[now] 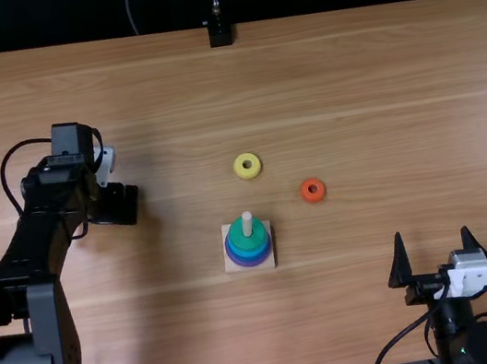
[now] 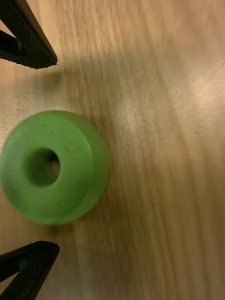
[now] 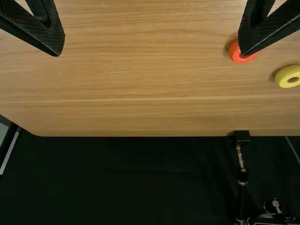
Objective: Build the Hanoi tower: stack the rings onto the peg from bottom to top in this color order: purple, dark blue, light blue, dark green, light green, yellow, orange.
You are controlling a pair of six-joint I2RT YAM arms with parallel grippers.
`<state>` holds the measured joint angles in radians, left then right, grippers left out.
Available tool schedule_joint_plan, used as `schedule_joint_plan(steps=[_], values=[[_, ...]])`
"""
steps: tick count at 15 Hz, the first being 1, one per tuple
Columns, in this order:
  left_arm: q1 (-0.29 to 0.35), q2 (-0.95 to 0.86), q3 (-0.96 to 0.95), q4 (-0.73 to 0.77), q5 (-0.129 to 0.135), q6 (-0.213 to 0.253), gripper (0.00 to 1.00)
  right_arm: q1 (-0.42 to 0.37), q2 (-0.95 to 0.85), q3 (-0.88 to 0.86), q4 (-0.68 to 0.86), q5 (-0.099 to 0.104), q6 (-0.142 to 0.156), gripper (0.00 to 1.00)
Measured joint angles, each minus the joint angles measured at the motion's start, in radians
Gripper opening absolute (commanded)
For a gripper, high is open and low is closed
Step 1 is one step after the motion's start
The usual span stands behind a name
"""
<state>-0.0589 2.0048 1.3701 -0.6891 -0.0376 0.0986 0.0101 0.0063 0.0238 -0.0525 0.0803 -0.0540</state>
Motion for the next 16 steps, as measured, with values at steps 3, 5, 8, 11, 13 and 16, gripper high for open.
schedule_joint_plan(steps=[3, 5, 8, 11, 13, 16], values=[[0.0, 0.005, 0.005, 0.004, -0.002, 0.002, 1.0, 0.0, 0.0, 0.0, 0.0, 0.0, 0.0, 1.0], [0.0, 0.005, 0.005, 0.003, -0.001, 0.002, 0.25, 0.0, 0.0, 0.0, 0.0, 0.0, 0.0, 1.0], [0.0, 0.006, 0.005, 0.002, -0.004, 0.002, 0.0, 0.0, 0.0, 0.0, 0.0, 0.0, 0.0, 1.0], [-0.008, 0.006, 0.005, -0.001, -0.008, 0.002, 0.0, 0.0, 0.0, 0.0, 0.0, 0.0, 0.0, 1.0], [-0.017, 0.006, 0.011, -0.013, -0.01, 0.002, 0.0, 0.0, 0.0, 0.0, 0.0, 0.0, 0.0, 1.0], [-0.035, -0.052, 0.011, -0.05, -0.012, 0.002, 0.0, 0.0, 0.0, 0.0, 0.0, 0.0, 0.0, 1.0]])
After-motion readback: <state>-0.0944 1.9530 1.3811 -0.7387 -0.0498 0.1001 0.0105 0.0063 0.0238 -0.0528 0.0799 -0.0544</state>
